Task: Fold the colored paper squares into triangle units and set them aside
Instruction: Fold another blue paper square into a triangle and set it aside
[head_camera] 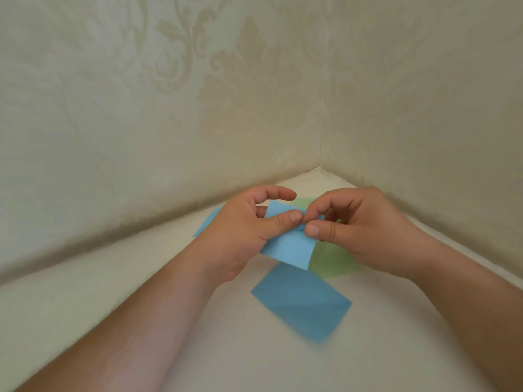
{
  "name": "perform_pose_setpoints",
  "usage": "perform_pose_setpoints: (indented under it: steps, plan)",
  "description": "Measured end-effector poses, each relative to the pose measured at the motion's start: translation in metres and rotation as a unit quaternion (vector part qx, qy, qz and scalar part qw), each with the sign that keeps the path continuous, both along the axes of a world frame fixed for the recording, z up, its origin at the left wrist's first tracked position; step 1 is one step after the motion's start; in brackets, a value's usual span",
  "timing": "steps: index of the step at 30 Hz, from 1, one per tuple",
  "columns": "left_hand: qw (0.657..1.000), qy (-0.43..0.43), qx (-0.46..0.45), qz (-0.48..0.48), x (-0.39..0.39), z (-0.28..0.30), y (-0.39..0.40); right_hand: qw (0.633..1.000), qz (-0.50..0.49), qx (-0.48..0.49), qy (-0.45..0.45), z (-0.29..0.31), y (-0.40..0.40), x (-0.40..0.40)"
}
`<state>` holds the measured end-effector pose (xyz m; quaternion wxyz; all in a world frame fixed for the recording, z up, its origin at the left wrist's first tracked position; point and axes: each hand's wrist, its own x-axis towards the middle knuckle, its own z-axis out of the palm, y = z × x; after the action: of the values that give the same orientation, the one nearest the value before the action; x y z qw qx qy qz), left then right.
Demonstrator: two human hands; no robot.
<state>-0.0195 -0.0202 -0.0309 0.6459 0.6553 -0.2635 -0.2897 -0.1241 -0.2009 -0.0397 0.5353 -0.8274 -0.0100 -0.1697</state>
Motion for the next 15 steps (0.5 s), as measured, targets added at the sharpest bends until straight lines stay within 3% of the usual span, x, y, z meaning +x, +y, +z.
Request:
perform_pose_setpoints:
  steps: [9, 15]
  plan:
    - [0.999, -0.049, 0.023, -0.004, 0.005, -0.003, 0.002, 0.997, -0.027, -0.071, 0.023, 0.001, -0.003, -0.003]
    - [0.994, -0.049, 0.041, -0.083, 0.010, 0.003, 0.009, 0.998, -0.037, -0.051, 0.014, 0.000, -0.005, -0.001]
